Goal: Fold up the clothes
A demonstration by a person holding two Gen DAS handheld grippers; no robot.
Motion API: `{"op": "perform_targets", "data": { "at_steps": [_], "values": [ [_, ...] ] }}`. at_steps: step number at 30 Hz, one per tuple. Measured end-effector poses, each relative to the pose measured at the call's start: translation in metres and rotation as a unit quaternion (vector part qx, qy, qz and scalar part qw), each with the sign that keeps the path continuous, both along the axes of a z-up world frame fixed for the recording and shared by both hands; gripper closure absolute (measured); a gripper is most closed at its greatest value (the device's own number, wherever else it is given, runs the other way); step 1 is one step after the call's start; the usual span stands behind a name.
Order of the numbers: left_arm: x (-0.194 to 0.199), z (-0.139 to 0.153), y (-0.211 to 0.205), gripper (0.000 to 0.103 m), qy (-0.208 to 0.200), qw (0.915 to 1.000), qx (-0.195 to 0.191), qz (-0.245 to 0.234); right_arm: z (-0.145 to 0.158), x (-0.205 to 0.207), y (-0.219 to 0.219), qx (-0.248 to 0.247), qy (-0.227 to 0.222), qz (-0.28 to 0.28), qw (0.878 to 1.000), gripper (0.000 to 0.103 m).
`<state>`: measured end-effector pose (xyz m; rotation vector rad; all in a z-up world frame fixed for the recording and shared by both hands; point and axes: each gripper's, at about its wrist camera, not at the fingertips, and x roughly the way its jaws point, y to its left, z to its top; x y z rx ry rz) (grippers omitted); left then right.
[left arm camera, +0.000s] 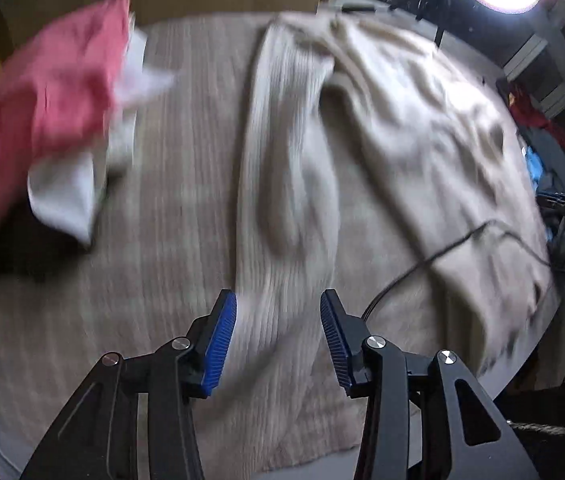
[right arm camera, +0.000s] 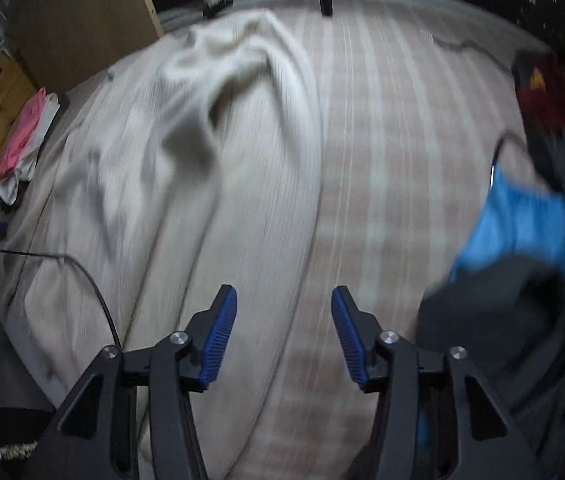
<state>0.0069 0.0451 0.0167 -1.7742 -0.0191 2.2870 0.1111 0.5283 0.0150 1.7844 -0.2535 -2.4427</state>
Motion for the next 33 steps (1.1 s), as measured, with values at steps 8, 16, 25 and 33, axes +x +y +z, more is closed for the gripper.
{"op": "perform_targets", "data": {
  "at_steps": [8,16,25,33],
  "values": [
    [0.062,0.043,-0.008,0.059,0.027,0.9992,-0.022,-0.021,0.068,0.060,-0.014,0.015,0.036,-0.006,0.999,0.054],
    [0.058,0.015,-0.010,0.052,0.035,0.9984,-0.015,-0.041,0.022,0.067,-0.028,0.029,0.050,-0.033,0.998,0.044],
    [0.051,-0.010,0.001,0.092,0.033,0.9986,-0.022,-0.035,-0.033,0.046,-0.082,0.049,0.009,0.020,0.999,0.082],
    [0.059,0.033,-0.064,0.086,0.082,0.9915,-0.080,0.062,0.024,0.052,-0.053,0.110,0.070,-0.050,0.990,0.096]
  ]
}}
